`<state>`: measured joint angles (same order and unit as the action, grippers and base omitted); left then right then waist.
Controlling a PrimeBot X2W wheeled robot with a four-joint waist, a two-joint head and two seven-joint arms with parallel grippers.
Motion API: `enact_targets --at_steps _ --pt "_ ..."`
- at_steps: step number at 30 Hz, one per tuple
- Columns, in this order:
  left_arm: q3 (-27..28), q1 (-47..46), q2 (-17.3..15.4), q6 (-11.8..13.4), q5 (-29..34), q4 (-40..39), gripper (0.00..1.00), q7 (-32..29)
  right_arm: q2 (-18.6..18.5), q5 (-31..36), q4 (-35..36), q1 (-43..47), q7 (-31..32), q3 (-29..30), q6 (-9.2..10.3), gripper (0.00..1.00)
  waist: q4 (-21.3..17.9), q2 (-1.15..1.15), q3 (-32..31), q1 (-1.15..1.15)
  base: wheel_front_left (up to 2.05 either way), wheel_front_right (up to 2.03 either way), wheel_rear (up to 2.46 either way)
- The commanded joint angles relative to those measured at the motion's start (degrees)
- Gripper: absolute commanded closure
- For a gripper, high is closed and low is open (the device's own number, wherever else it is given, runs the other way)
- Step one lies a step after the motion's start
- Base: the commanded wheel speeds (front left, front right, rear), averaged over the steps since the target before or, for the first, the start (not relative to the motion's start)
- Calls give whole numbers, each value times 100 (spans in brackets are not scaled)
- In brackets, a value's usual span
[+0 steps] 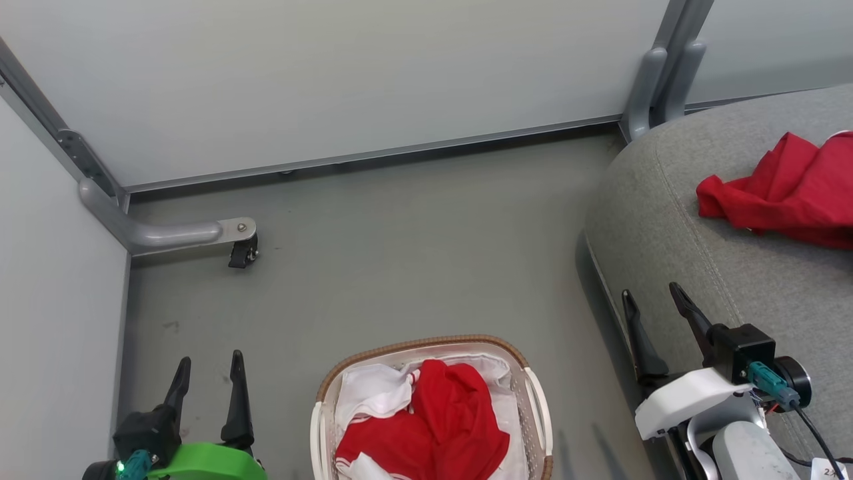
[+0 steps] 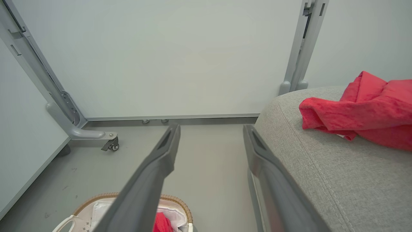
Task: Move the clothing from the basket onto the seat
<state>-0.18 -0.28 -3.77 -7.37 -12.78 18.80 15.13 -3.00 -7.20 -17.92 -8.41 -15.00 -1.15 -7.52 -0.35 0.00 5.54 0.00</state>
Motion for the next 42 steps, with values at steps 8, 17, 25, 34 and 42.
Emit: enact_targets --at_steps 8,17,25,34,42 --pt "-373 -283 20 -21 -95 31 0 3 -6 -6 122 -262 -27 -106 6 0 -148 0 416 0 0 0 0" --pt "-1231 -1099 -206 -22 -382 372 0 3 -3 -51 362 -889 -27 -411 6 0 -535 0 1461 0 0 0 0" --pt "-2014 -1924 -470 -22 -792 860 0 3 1 -271 505 -1337 -27 -665 6 0 -952 0 2319 0 0 0 0" --pt "-2906 -2776 -821 -22 -1229 1399 0 3 1 -528 678 -1723 -27 -854 6 0 -1358 0 3149 0 0 0 0" --pt "-3905 -3253 -952 -22 -1784 1860 0 3 2 -677 792 -1892 -27 -946 6 0 -1587 0 3649 0 0 0 0"
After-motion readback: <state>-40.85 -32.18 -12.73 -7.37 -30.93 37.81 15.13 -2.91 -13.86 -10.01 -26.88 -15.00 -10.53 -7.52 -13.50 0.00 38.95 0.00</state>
